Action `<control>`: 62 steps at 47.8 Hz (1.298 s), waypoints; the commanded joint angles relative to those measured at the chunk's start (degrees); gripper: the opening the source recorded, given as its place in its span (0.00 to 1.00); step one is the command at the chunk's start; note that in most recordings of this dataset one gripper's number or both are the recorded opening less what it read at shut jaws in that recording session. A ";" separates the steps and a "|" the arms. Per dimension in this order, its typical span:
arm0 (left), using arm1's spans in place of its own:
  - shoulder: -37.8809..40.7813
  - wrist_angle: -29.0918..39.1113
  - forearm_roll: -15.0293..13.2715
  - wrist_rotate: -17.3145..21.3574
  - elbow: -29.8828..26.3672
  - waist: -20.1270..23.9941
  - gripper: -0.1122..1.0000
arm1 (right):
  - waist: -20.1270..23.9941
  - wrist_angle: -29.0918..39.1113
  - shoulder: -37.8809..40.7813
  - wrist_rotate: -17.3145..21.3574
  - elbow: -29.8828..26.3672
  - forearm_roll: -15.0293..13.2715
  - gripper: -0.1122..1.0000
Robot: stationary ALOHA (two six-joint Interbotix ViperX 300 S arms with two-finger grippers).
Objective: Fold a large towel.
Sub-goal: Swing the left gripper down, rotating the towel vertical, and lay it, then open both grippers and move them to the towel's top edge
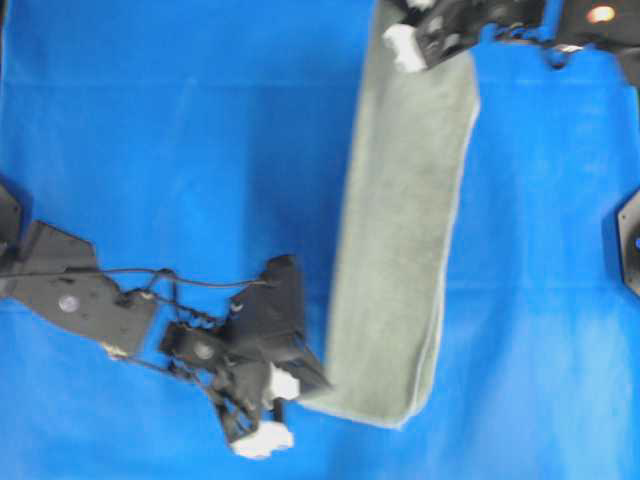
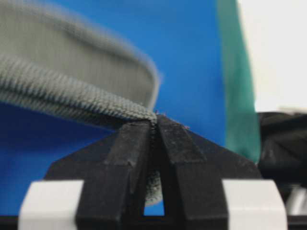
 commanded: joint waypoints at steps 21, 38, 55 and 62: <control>-2.20 -6.15 -0.09 -5.36 11.34 -2.99 0.13 | 0.70 -3.08 12.66 -0.35 -9.76 -6.33 0.13; -2.11 -5.54 -0.09 0.26 10.63 0.18 0.16 | 1.58 -3.16 12.66 -0.44 -9.76 -11.16 0.14; -8.53 1.41 -0.09 5.10 10.63 2.37 0.78 | 2.37 0.44 9.76 -0.44 -7.91 -17.23 0.63; -14.33 5.45 -0.09 8.88 10.55 3.96 0.76 | 3.52 0.70 5.36 -0.35 -5.80 -17.31 0.63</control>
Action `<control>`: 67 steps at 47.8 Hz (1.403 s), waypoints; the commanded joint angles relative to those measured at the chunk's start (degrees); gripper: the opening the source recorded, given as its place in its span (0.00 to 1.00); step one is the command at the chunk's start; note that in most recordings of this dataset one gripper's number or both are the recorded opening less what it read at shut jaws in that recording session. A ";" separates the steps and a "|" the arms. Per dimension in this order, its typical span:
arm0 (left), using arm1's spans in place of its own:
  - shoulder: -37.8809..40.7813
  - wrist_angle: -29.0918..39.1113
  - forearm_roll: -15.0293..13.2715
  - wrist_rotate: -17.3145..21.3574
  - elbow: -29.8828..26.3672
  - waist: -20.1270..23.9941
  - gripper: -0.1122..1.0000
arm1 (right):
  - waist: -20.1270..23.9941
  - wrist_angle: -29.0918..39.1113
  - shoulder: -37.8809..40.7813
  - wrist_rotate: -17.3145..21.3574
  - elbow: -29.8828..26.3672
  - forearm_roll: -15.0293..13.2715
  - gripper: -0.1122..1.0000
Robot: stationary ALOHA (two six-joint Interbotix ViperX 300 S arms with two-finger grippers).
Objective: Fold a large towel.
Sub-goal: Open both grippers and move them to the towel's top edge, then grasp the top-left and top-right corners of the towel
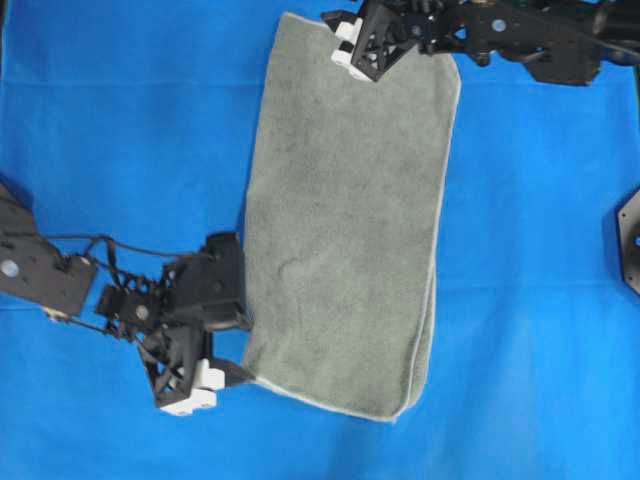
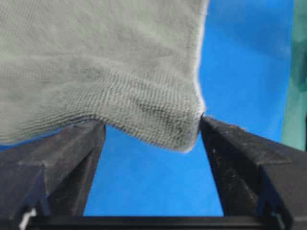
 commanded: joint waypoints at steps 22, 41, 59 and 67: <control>-22.76 1.93 0.26 19.95 2.90 16.79 0.76 | 3.16 0.18 -24.70 1.23 17.93 2.64 0.63; -14.33 -9.23 0.26 29.62 2.90 35.24 0.76 | 2.55 0.18 -29.53 1.23 24.61 7.29 0.63; 6.77 -16.52 0.26 30.59 -3.78 46.93 0.76 | -2.55 1.41 -13.18 1.14 21.27 7.29 0.63; 15.64 -16.70 0.26 30.50 -8.17 48.25 0.76 | -4.92 0.18 -6.24 1.05 19.78 7.03 0.63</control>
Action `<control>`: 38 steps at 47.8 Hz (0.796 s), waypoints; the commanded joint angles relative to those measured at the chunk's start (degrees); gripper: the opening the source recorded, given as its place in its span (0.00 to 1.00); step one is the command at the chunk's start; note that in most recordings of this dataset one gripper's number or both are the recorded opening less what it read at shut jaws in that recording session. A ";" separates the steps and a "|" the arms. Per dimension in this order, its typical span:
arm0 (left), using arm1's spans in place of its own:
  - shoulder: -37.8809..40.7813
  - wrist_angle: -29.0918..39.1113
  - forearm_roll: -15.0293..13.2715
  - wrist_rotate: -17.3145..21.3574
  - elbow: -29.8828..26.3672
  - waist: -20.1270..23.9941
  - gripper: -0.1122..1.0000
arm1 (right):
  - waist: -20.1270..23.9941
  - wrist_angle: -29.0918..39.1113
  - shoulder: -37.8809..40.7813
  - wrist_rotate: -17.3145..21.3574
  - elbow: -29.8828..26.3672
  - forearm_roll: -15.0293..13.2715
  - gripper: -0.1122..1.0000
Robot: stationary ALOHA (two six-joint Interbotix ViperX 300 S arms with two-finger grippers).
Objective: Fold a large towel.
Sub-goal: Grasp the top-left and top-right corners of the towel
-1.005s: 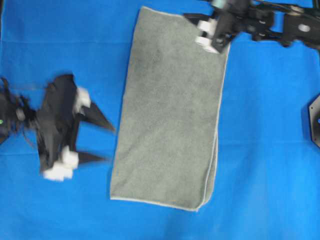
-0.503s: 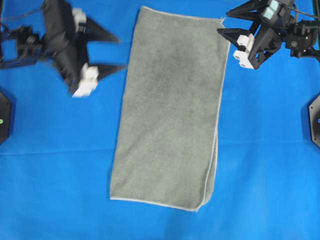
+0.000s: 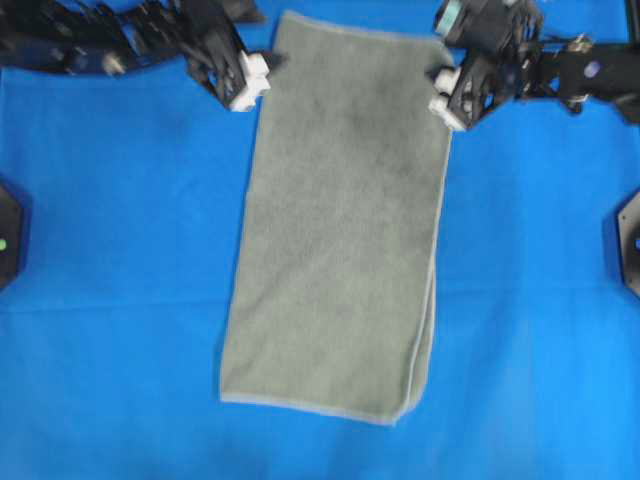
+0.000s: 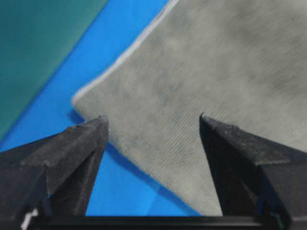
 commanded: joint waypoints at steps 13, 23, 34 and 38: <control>9.49 -0.62 -0.09 0.00 -6.94 3.25 0.75 | -6.15 -5.62 7.73 -0.09 -3.25 -0.97 0.63; 11.69 -0.35 -0.09 0.09 -7.38 3.60 0.65 | -8.79 -8.00 9.67 -0.26 -3.96 -2.11 0.62; 11.60 -0.18 0.00 0.09 -6.68 3.34 0.18 | -8.96 -14.15 12.22 -0.44 -3.78 -2.11 0.29; 11.51 -0.18 0.00 0.09 -6.68 3.34 0.12 | -8.96 -14.94 12.22 -0.44 -3.78 -2.11 0.15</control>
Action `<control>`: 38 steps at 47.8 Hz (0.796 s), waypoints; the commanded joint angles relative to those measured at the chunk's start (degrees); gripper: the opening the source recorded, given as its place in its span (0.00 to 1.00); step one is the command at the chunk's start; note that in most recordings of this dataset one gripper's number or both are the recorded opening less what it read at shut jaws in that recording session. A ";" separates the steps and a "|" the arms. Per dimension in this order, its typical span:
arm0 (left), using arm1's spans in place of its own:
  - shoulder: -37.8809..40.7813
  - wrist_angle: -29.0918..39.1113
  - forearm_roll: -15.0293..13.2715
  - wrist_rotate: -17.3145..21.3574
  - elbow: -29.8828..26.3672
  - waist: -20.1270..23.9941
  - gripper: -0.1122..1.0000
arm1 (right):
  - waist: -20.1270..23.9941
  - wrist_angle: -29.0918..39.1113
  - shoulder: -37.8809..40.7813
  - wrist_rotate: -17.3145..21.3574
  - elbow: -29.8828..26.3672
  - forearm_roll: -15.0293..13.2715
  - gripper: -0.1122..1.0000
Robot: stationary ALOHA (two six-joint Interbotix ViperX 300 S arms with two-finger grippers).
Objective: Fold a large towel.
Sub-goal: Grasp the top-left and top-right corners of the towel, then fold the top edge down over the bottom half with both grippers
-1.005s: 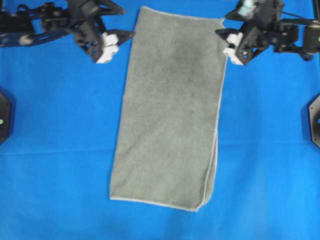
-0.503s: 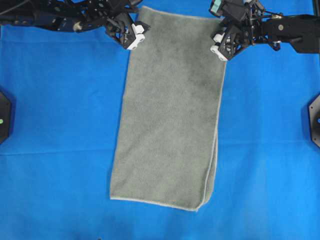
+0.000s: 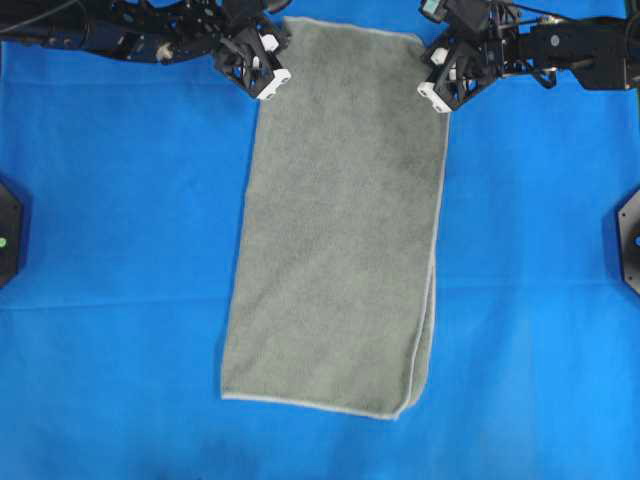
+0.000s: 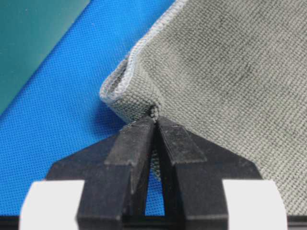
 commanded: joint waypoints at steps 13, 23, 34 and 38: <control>-6.50 1.58 0.18 1.58 -0.35 0.09 0.12 | -0.09 4.31 -5.36 0.26 -0.79 0.09 0.15; -13.71 3.16 0.18 4.48 0.09 0.09 0.12 | 0.00 8.26 -13.62 0.35 0.35 0.26 0.15; -15.47 3.16 0.18 4.22 2.64 -0.35 0.12 | 2.20 8.00 -16.79 0.53 1.76 1.14 0.15; -16.44 3.16 0.18 4.13 4.57 -1.67 0.12 | 4.83 8.00 -17.84 0.53 2.64 2.02 0.15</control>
